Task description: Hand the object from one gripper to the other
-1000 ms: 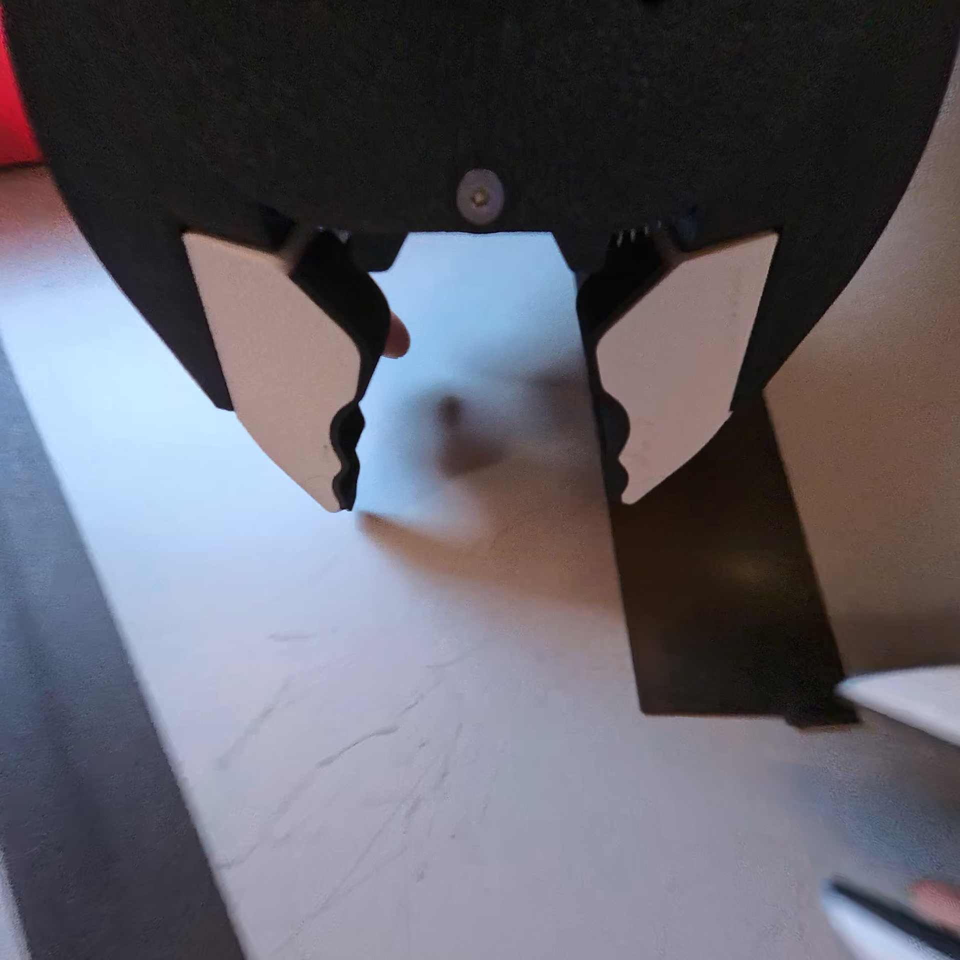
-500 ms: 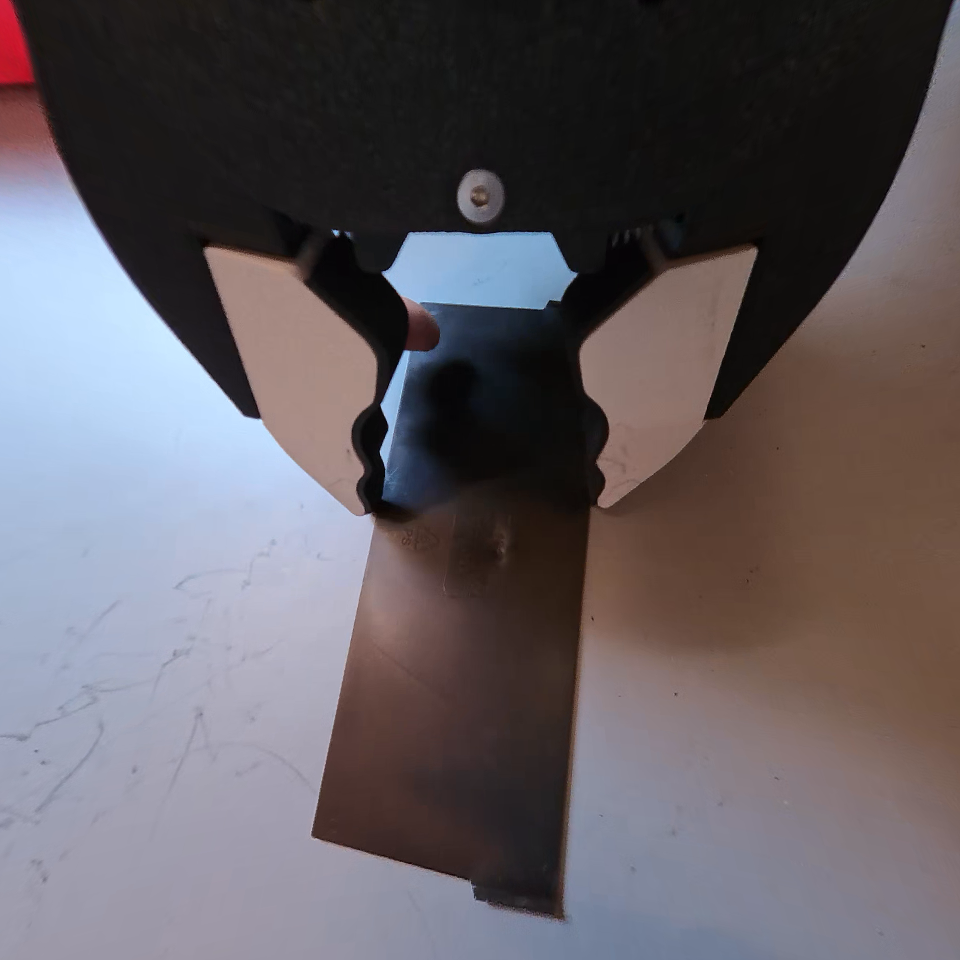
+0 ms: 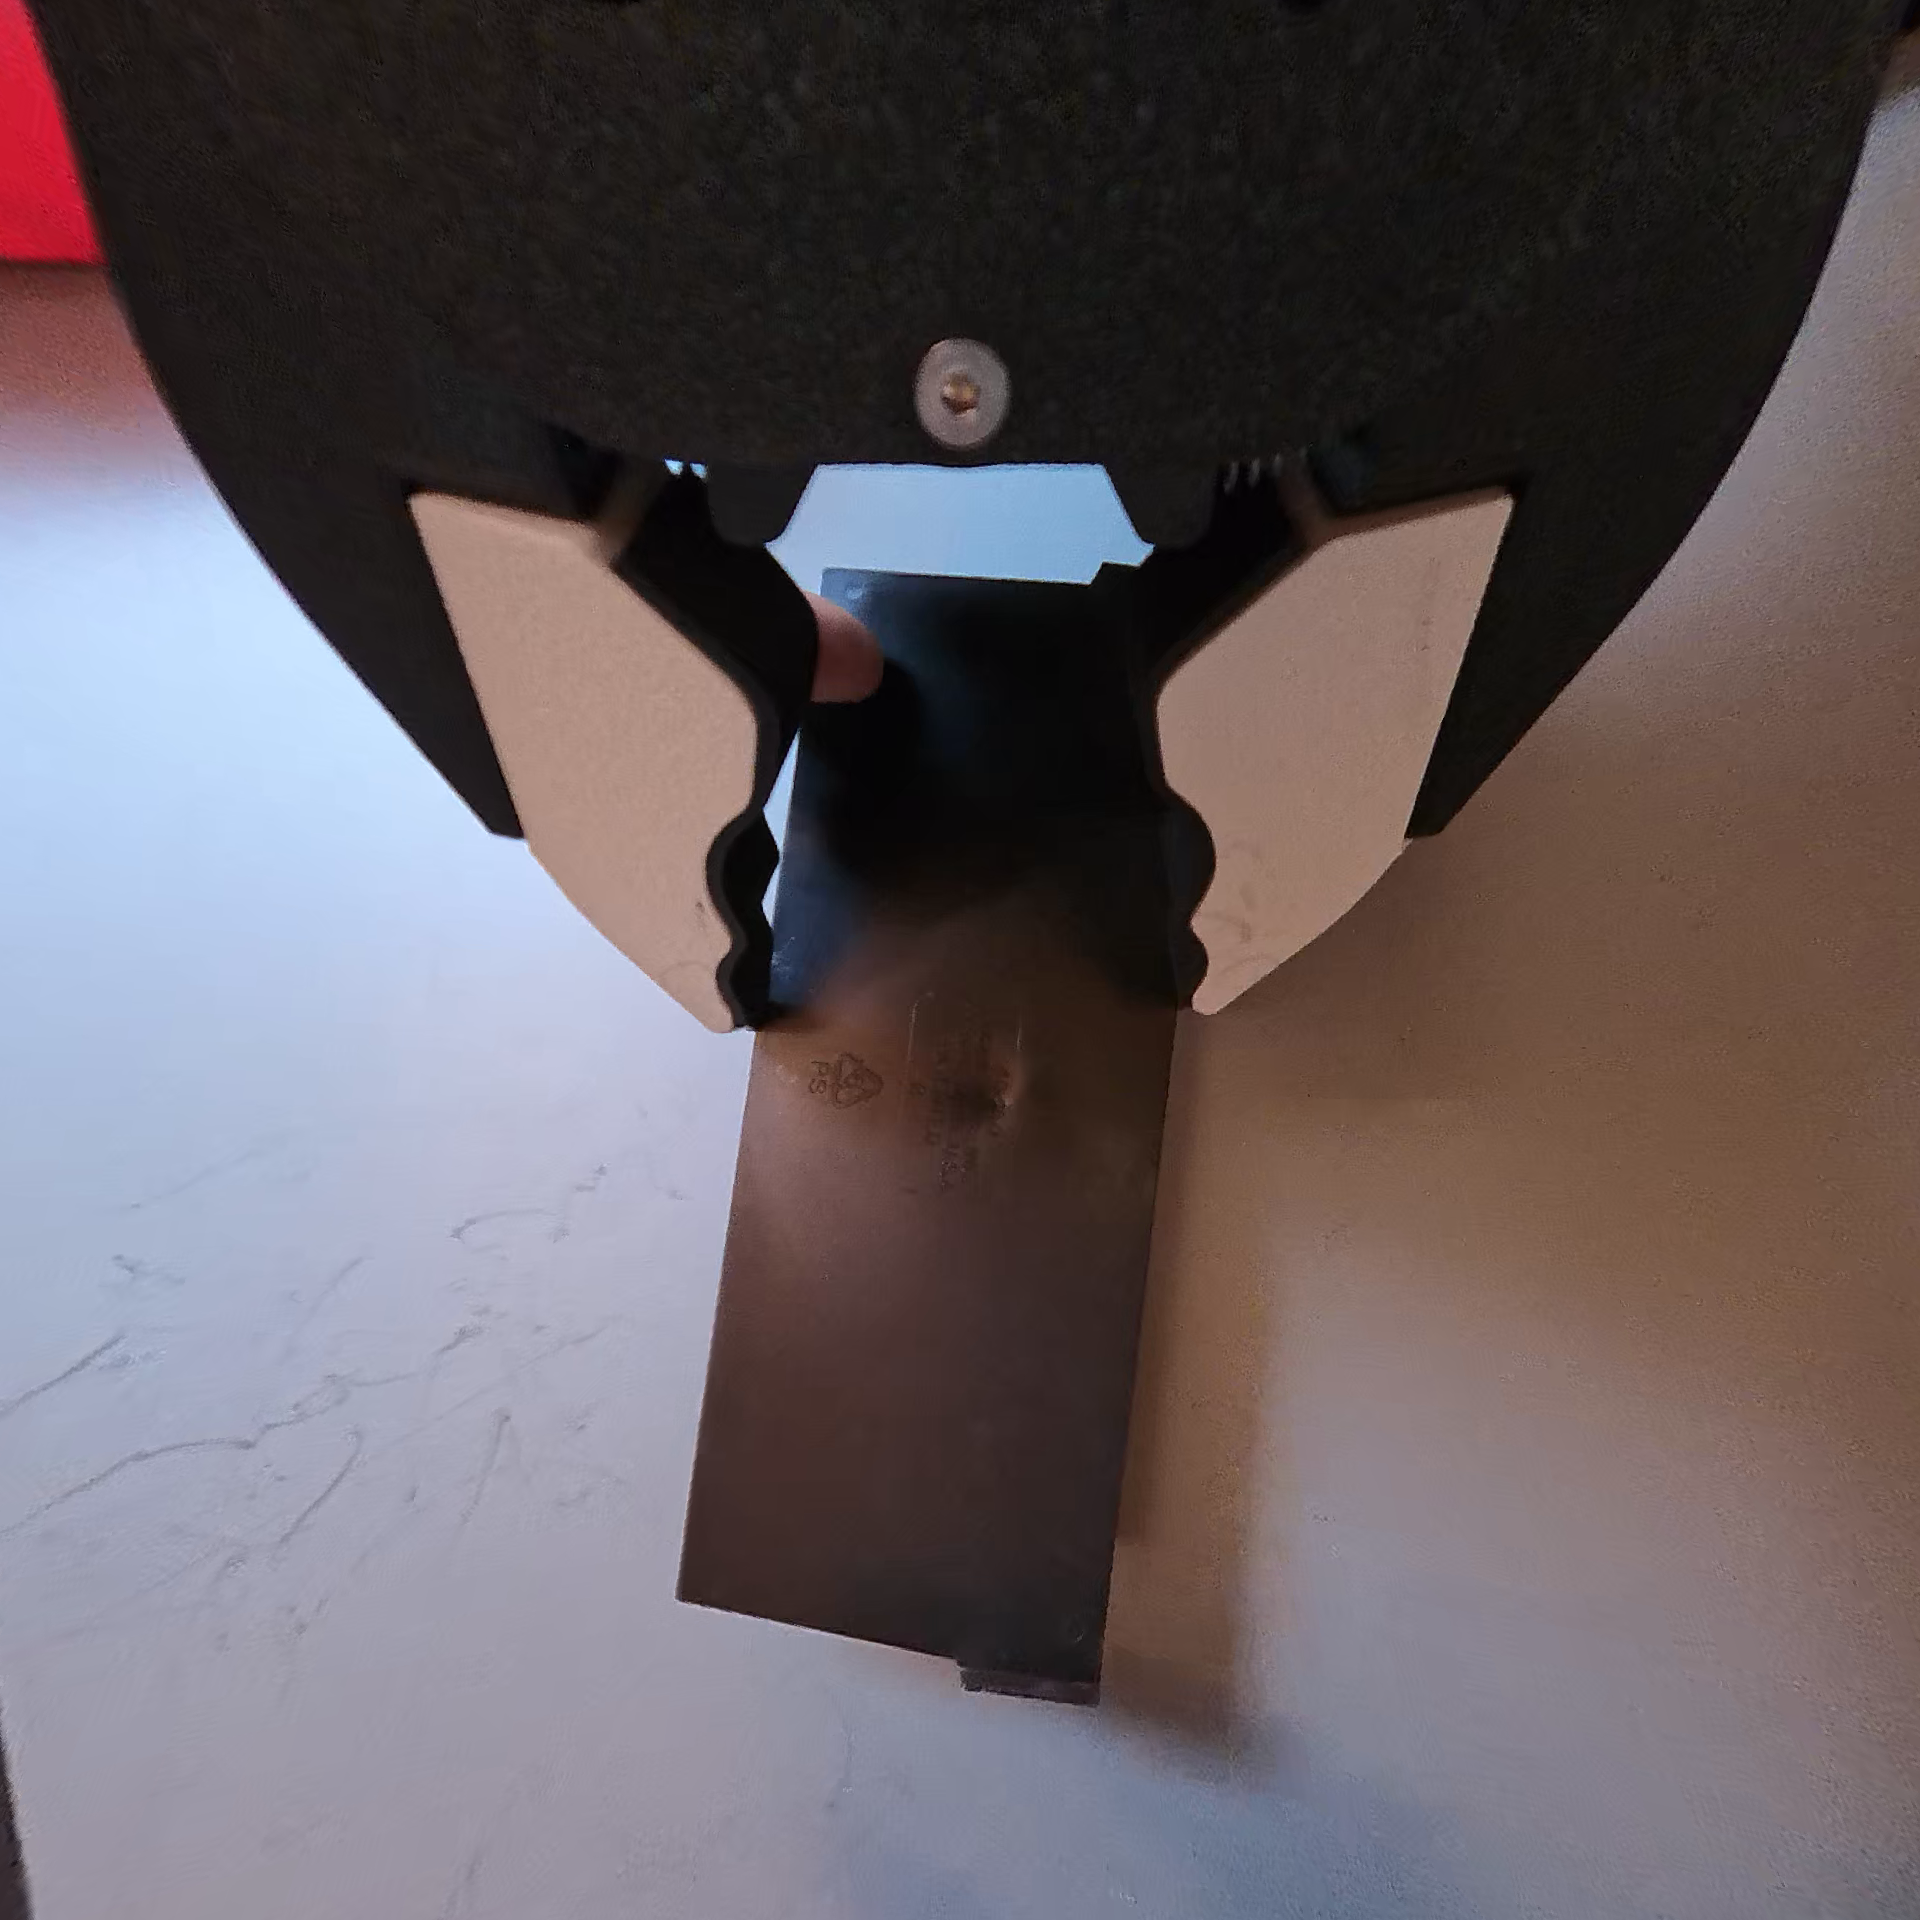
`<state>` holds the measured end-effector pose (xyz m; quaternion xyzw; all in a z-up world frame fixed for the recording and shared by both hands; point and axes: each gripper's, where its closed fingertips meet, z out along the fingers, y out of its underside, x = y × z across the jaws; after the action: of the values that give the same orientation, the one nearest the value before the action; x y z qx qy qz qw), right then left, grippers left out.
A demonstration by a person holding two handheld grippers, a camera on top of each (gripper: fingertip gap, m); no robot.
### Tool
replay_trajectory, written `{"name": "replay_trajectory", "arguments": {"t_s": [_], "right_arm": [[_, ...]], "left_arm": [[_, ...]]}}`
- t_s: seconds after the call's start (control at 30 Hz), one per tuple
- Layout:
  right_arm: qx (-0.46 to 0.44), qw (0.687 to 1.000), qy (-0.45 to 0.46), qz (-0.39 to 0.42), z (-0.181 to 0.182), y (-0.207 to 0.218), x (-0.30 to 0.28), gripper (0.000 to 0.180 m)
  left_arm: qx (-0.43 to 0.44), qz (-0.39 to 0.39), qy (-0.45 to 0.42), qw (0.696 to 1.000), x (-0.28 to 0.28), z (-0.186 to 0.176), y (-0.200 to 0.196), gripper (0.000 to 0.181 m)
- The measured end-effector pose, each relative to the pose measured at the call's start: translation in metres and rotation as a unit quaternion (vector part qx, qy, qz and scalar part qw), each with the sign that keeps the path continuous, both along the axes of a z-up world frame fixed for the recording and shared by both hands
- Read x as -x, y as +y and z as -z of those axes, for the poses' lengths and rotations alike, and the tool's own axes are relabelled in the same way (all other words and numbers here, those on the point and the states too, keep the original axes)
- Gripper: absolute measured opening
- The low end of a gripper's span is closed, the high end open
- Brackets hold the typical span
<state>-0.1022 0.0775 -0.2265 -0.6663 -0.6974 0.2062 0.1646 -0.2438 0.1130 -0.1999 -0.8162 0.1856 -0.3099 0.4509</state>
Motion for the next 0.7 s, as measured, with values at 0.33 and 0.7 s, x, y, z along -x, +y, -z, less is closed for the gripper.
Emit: {"name": "replay_trajectory", "arguments": {"t_s": [0.33,0.7], "right_arm": [[-0.159,0.986,0.042,-0.019,-0.039,0.005,-0.002,0.074],[-0.291,0.947,0.132,-0.022,-0.103,-0.006,-0.017,0.063]], "left_arm": [[0.109,0.138,-0.182,0.968,-0.065,-0.016,-0.035,0.039],[-0.124,0.191,-0.011,0.974,-0.089,-0.072,-0.062,0.001]]}}
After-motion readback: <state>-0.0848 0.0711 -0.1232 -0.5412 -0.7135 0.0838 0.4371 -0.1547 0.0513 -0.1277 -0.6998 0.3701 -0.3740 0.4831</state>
